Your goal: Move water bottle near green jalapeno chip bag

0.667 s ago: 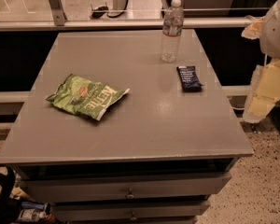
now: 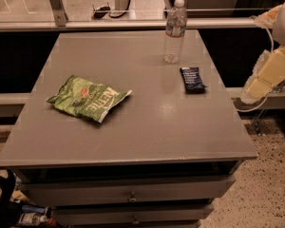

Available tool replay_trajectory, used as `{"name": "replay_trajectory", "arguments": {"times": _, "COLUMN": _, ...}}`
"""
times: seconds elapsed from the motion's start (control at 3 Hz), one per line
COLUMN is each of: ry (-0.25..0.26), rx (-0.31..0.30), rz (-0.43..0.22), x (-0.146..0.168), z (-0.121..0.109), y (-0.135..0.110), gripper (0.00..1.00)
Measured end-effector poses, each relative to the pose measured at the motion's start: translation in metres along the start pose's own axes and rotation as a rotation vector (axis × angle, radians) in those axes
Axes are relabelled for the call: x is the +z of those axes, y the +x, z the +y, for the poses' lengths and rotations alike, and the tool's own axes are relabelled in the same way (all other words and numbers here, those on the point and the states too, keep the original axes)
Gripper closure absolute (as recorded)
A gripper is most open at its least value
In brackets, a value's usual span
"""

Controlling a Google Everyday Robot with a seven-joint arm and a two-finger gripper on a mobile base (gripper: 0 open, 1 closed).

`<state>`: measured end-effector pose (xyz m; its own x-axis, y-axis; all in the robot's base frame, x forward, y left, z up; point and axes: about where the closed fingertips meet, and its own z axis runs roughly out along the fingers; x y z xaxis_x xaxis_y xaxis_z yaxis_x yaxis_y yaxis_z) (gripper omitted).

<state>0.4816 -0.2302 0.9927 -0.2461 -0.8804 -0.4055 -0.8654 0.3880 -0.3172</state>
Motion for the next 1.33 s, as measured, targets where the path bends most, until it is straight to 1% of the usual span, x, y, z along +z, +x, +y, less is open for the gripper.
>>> {"name": "replay_trajectory", "arguments": {"times": 0.33, "ry": 0.073, "rx": 0.138, "rz": -0.278, "x": 0.029, "z": -0.051, "y": 0.009, "gripper": 0.00}}
{"name": "replay_trajectory", "arguments": {"times": 0.67, "ry": 0.129, "rx": 0.211, "rz": -0.531, "x": 0.055, "z": -0.096, "y": -0.007, "gripper": 0.00}}
{"name": "replay_trajectory", "arguments": {"times": 1.0, "ry": 0.159, "rx": 0.254, "rz": -0.699, "x": 0.072, "z": -0.126, "y": -0.021, "gripper": 0.00}}
{"name": "replay_trajectory", "arguments": {"times": 1.33, "ry": 0.152, "rx": 0.278, "rz": -0.773, "x": 0.081, "z": -0.143, "y": -0.032, "gripper": 0.00}}
